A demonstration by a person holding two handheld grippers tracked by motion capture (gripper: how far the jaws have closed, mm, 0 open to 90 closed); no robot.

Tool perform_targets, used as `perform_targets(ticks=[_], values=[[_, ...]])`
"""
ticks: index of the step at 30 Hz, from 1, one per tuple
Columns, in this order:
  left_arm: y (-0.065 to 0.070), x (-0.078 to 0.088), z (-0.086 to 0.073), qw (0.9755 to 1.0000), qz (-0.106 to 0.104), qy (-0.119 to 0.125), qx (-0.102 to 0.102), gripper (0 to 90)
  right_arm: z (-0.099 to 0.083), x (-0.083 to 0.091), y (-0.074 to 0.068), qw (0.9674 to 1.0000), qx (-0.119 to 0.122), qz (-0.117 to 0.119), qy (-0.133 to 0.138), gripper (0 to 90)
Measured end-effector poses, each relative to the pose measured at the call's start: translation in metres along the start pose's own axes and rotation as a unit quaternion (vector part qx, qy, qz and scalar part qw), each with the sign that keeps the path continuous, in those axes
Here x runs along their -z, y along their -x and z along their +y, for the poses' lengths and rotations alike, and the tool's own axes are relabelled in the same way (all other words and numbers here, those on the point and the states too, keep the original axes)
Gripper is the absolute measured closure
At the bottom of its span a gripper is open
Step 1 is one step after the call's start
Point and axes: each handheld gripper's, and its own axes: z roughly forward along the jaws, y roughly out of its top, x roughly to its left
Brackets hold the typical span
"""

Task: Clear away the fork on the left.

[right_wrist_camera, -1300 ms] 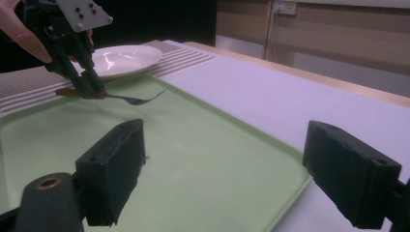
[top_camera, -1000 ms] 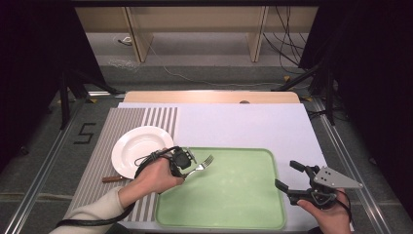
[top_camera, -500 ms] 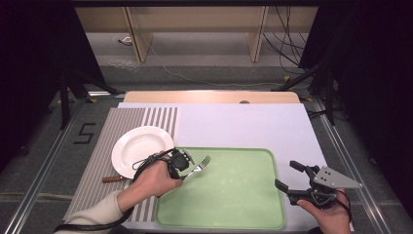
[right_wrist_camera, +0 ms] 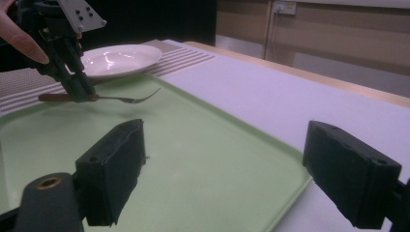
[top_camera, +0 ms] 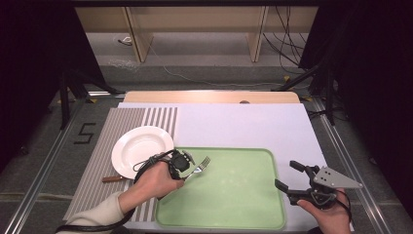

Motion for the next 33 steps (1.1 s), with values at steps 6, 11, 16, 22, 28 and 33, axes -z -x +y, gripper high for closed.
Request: perform_targets(ticks=[6, 11, 16, 22, 28, 33], values=[[0.002, -0.004, -0.004, 0.9997, -0.016, 0.015, 0.009, 73.5, 0.0, 0.001, 0.0, 1.0, 0.001, 0.001, 0.0, 16.4], [-0.002, 0.004, -0.012, 0.9984, -0.029, 0.048, -0.003, 65.0, 0.0, 0.0, 0.0, 1.0, 0.001, 0.001, 0.0, 16.5], [-0.009, 0.012, -0.024, 0.9979, -0.021, 0.052, -0.031, 77.2, 0.0, 0.0, 0.0, 1.0, 0.0, 0.0, 0.0, 16.5], [-0.013, 0.006, -0.039, 0.994, -0.013, 0.022, -0.107, 89.5, 0.0, 0.0, 0.0, 1.0, 0.001, -0.001, -0.001, 16.5], [-0.011, 0.003, -0.048, 0.9874, -0.007, 0.019, -0.157, 89.6, 0.0, 0.0, 0.0, 1.0, 0.001, -0.001, -0.001, 16.5], [-0.007, -0.001, -0.051, 0.9839, -0.007, 0.009, -0.178, 89.6, 0.0, 0.0, 0.0, 1.0, 0.001, -0.001, -0.001, 16.5]])
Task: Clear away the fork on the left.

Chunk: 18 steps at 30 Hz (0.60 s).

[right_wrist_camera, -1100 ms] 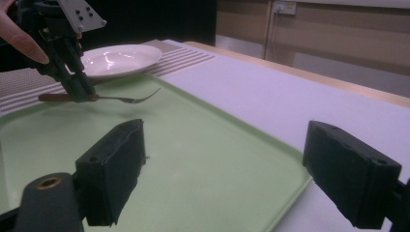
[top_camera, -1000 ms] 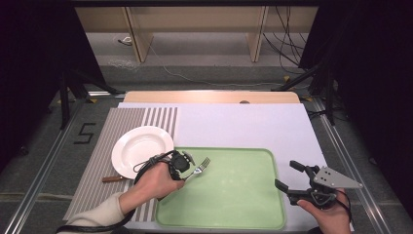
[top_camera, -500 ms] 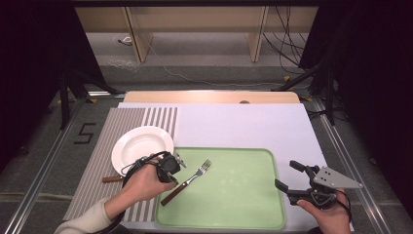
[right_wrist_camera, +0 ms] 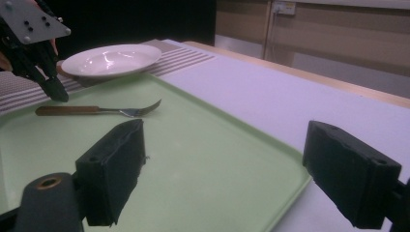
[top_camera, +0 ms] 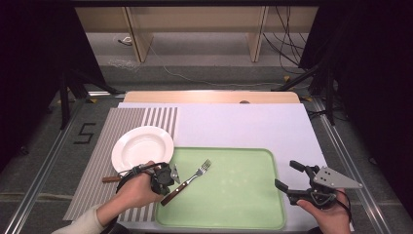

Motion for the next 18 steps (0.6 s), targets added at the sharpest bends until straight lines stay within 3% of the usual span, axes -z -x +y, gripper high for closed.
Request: perform_targets(ticks=[18], values=[[0.014, -0.006, 0.002, 0.9991, -0.021, -0.016, -0.034, 89.6, 0.0, 0.0, 0.0, 1.0, -0.001, 0.0, 0.002, 16.5]])
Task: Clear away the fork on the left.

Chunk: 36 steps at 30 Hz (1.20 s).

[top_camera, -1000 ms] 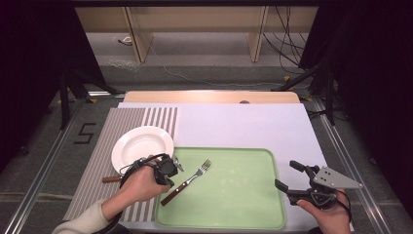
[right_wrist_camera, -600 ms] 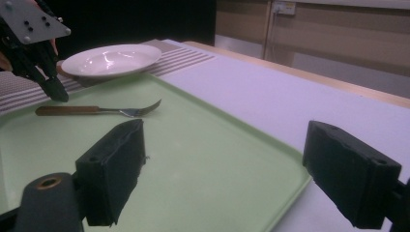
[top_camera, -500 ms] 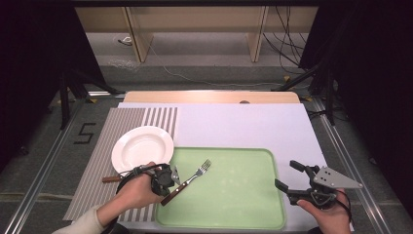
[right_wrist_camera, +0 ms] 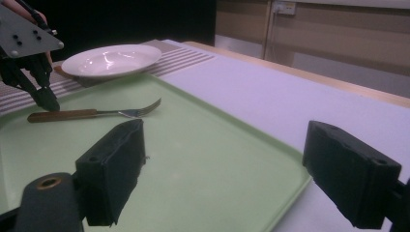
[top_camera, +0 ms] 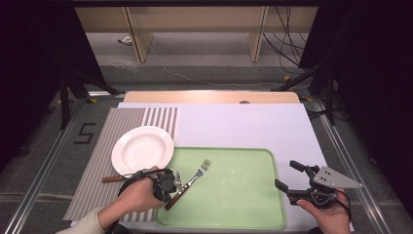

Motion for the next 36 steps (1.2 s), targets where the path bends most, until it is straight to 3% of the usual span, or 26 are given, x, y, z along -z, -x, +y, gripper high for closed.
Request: perform_targets(ticks=[7, 16, 24, 36], values=[[0.012, 0.0, 0.005, 0.9994, -0.016, 0.007, -0.029, 89.6, 0.0, 0.0, 0.0, 1.0, 0.0, 0.0, 0.0, 16.5], [0.02, -0.001, 0.012, 0.9982, -0.032, 0.017, -0.048, 89.6, 0.0, 0.0, 0.0, 1.0, 0.0, 0.0, -0.001, 16.5], [0.029, -0.003, 0.023, 0.9965, -0.045, 0.041, -0.058, 89.5, 0.0, 0.0, 0.0, 1.0, 0.0, 0.001, -0.001, 16.5], [0.033, -0.005, 0.037, 0.9953, -0.043, 0.058, -0.065, 87.7, 0.0, 0.0, 0.0, 1.0, 0.0, 0.001, -0.001, 16.5]])
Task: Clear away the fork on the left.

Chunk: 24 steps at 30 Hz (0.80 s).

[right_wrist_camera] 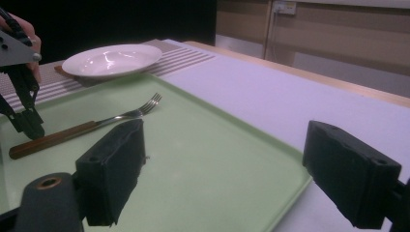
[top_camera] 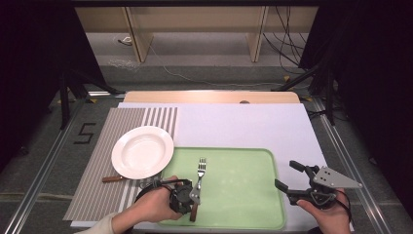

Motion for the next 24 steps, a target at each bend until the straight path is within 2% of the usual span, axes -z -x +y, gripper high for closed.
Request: perform_targets(ticks=[8, 11, 13, 14, 18, 21, 22, 24], values=[[-0.004, 0.005, -0.004, 0.9999, 0.007, 0.012, 0.007, 85.5, 0.0, 0.0, 0.0, 1.0, 0.0, 0.0, 0.0, 16.5], [-0.008, 0.013, -0.009, 0.9987, 0.016, 0.042, 0.023, 83.1, 0.0, 0.0, 0.0, 1.0, 0.0, 0.0, 0.001, 16.5], [-0.015, 0.02, -0.017, 0.9953, 0.041, 0.081, 0.034, 78.3, 0.0, 0.0, 0.0, 1.0, 0.0, 0.0, 0.001, 16.5], [-0.016, 0.022, -0.02, 0.9945, 0.045, 0.087, 0.037, 75.6, 0.0, 0.0, 0.0, 1.0, 0.0, 0.0, 0.001, 16.5], [-0.026, 0.027, -0.039, 0.983, 0.075, 0.141, 0.089, 65.7, 0.0, 0.0, 0.0, 1.0, 0.0, 0.0, 0.001, 16.5], [-0.033, 0.031, -0.051, 0.9715, 0.089, 0.182, 0.123, 56.1, 0.0, 0.0, 0.0, 1.0, 0.0, -0.001, 0.0, 16.5], [-0.034, 0.032, -0.056, 0.9665, 0.1, 0.198, 0.129, 52.5, 0.0, 0.0, 0.0, 1.0, 0.0, -0.001, 0.0, 16.5], [-0.035, 0.035, -0.062, 0.9589, 0.118, 0.216, 0.142, 42.5, 0.0, 0.0, 0.0, 1.0, 0.001, -0.001, 0.0, 16.5]])
